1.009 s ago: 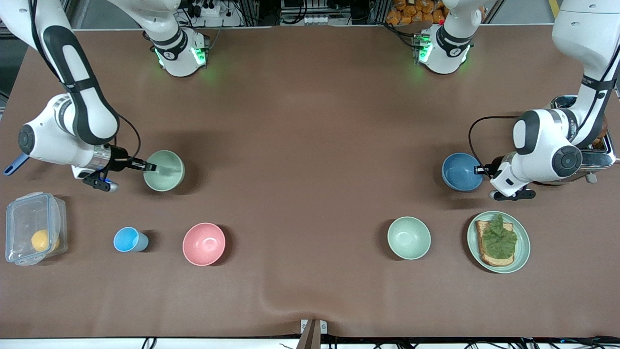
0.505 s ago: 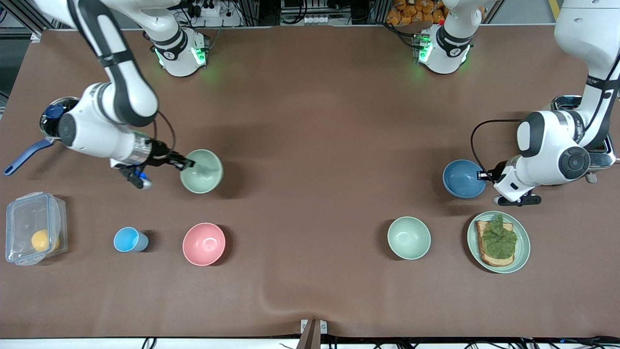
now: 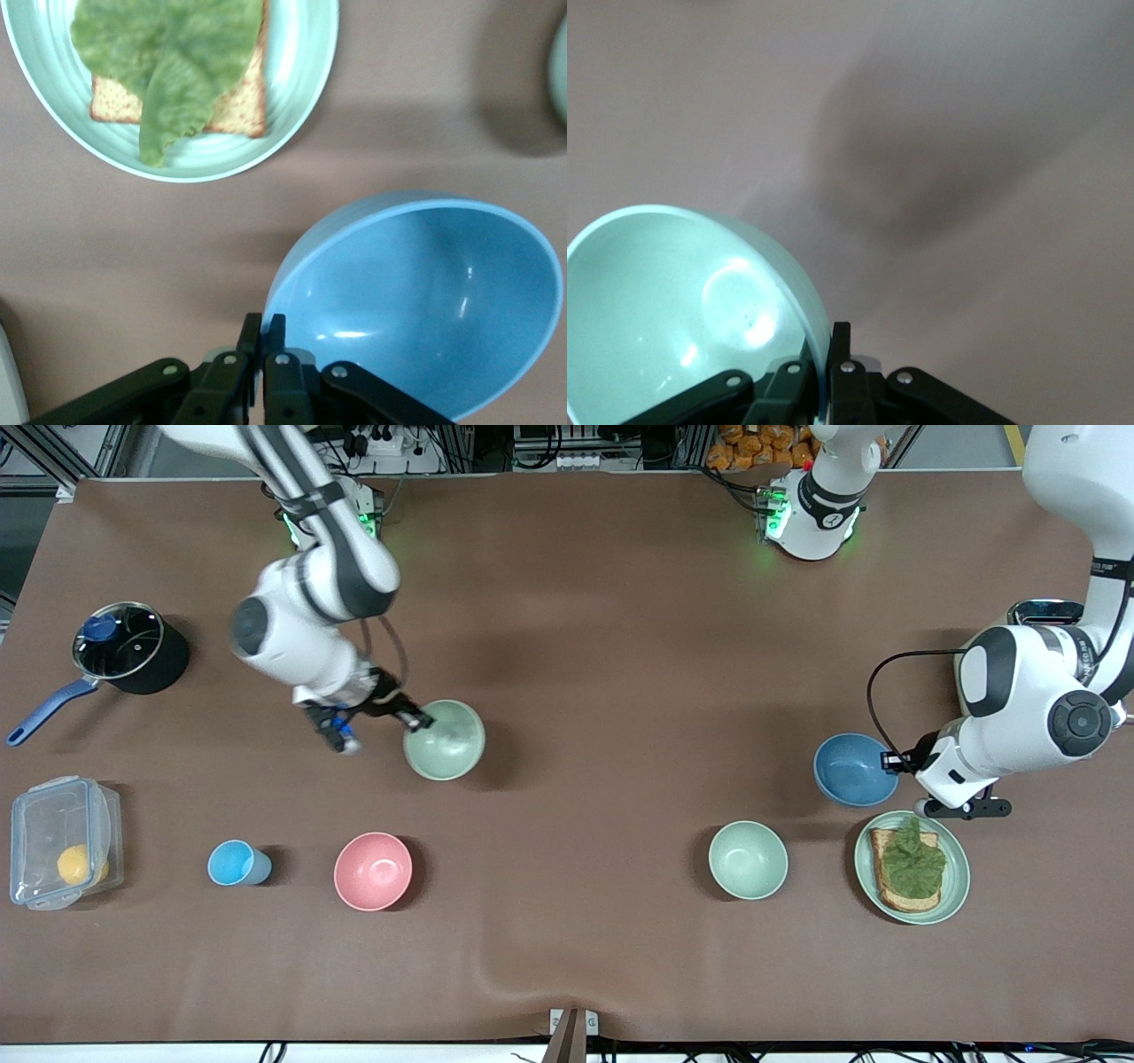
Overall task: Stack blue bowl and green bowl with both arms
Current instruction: 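Carry the green bowl with the right gripper while the left gripper carries the blue bowl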
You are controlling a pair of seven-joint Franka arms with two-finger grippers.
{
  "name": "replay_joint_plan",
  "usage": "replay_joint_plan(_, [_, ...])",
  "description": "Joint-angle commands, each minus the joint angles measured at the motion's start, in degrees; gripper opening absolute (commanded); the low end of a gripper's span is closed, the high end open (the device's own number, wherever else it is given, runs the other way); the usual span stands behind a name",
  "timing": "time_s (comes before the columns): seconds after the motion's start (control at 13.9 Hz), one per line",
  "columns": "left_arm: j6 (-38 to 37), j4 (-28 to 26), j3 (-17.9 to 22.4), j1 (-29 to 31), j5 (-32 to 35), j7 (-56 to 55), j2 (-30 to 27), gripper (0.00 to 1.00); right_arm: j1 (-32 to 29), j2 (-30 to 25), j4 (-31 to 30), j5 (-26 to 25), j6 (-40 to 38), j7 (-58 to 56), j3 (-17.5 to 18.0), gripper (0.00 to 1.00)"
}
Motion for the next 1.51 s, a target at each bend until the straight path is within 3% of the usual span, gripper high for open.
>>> replay_joint_plan(0.0, [-4.9, 5.0, -1.2, -1.2, -0.2, -2.3, -0.4, 0.00, 5.2, 2.7, 2.2, 1.4, 3.3, 6.7, -0.6, 0.00])
replay_joint_plan(0.43, [-5.0, 6.4, -2.2, -7.3, -2.7, -13.1, -0.5, 0.00, 17.9, 11.5, 6.4, 0.7, 16.3, 22.4, -2.1, 0.00])
replay_joint_plan(0.65, [-4.9, 6.5, -2.2, -8.5, -5.5, -15.0, -0.5, 0.00, 21.4, 13.8, 8.8, 0.6, 16.8, 27.2, -3.4, 0.00])
replay_joint_plan(0.72, [-4.8, 6.8, -2.3, -8.5, -6.5, -15.1, -0.5, 0.00, 24.2, 15.1, 9.5, 0.6, 17.1, 28.0, -5.2, 0.00])
replay_joint_plan(1.01, [-4.4, 7.3, -2.4, -8.6, -9.9, -15.2, -0.5, 0.00, 39.7, 19.7, 12.8, 0.6, 17.7, 33.7, -18.4, 0.00])
replay_joint_plan(1.15, [-4.4, 8.2, -2.4, -9.5, -11.7, -15.3, -0.4, 0.00, 41.9, 21.5, 14.0, 0.6, 17.7, 35.9, -20.0, 0.00])
replay_joint_plan(1.44, [-4.1, 9.0, -2.4, -10.6, -13.5, -16.8, 0.1, 0.00, 42.5, 22.4, 14.8, 0.7, 18.6, 37.5, -20.0, 0.00])
